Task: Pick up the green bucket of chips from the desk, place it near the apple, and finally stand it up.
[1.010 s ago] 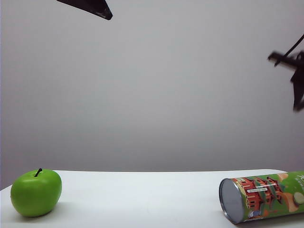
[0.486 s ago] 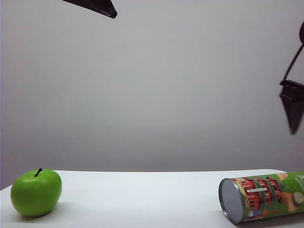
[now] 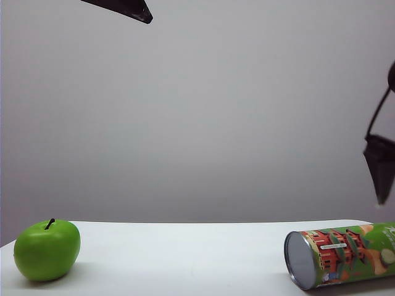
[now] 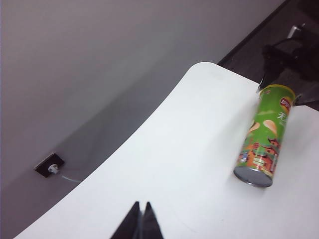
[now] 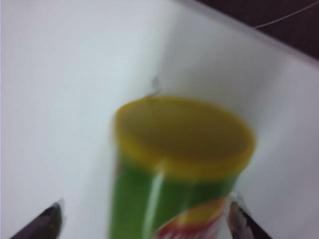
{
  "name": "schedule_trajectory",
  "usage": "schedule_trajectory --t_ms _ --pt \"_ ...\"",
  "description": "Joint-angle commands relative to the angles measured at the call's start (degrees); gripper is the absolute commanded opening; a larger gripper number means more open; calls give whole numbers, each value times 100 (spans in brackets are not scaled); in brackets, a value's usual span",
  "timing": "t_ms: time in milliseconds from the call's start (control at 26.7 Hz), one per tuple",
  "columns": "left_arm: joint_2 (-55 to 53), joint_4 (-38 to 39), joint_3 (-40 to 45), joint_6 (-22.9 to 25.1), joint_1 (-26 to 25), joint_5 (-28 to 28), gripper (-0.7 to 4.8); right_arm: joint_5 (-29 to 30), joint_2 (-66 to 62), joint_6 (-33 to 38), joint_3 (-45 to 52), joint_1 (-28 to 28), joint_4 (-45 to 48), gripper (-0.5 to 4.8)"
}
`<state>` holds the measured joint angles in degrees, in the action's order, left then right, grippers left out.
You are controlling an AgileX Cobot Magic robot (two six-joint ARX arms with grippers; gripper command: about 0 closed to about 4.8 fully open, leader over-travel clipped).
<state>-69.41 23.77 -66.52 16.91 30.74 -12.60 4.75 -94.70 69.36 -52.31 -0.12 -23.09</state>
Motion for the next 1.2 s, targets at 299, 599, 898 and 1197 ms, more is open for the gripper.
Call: schedule_trajectory --t_ms 299,599,898,1197 --pt "-15 -79 -37 -107 7 -20 -5 310 -868 -181 -9 -46 660 479" --pt "-20 -118 -37 -107 7 -7 -5 566 -1231 -234 -7 -44 833 479" --pt "-22 -118 -37 -107 7 -7 -5 595 -1226 -496 -7 -42 1019 251" --pt "-22 -118 -37 -118 7 -9 -5 1731 -1172 -979 -13 -42 3392 252"
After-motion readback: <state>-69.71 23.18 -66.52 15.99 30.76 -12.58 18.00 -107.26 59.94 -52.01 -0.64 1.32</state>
